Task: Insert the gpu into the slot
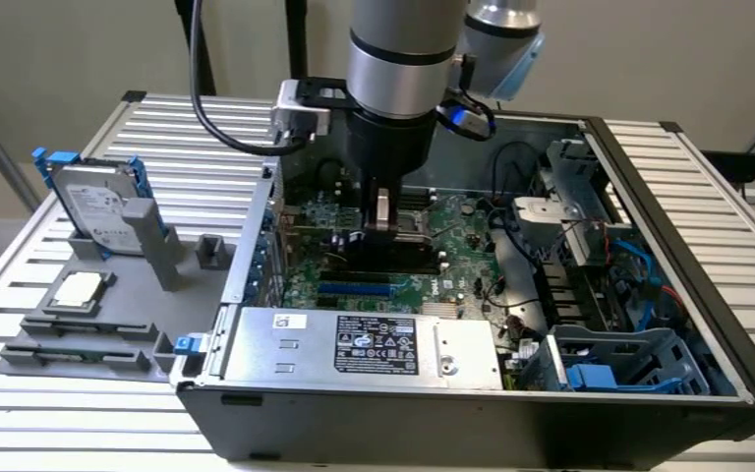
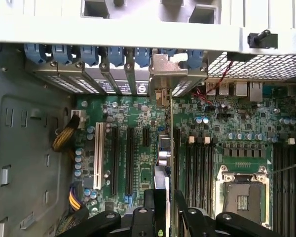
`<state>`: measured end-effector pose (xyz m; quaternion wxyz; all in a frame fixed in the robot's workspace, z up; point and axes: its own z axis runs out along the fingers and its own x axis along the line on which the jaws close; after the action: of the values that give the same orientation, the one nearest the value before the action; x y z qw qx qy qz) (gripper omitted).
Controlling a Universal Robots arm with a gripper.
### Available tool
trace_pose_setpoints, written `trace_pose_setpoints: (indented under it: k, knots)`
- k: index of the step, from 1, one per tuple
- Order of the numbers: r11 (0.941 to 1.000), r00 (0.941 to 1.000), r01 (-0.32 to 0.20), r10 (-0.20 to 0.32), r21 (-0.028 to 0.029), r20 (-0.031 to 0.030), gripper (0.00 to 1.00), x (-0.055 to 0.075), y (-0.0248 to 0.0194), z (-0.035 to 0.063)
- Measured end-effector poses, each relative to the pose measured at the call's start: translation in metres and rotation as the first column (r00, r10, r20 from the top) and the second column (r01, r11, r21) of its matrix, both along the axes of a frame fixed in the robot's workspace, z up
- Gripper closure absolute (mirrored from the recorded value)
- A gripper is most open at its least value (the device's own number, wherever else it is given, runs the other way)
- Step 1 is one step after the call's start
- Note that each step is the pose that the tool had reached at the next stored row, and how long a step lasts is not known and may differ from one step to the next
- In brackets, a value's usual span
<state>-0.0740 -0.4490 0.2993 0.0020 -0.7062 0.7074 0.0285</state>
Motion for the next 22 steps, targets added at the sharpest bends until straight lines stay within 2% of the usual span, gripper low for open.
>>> trace_pose_setpoints:
  k: [7,14,17,22]
  knots:
    - [1.0,1.0,0.009,-0.009,0.0,0.0,0.74,-0.001,0.0,-0.0107]
    - [0.9999,0.9999,0.01,-0.01,0.0003,0.0003,0.74,-0.001,0.0,-0.0119]
    - [0.9999,0.9999,0.013,-0.013,-0.0001,-0.002,0.74,-0.001,0.0,-0.0142]
    - [0.9997,0.9997,0.023,-0.023,-0.0001,-0.009,0.74,-0.001,0.0,-0.0174]
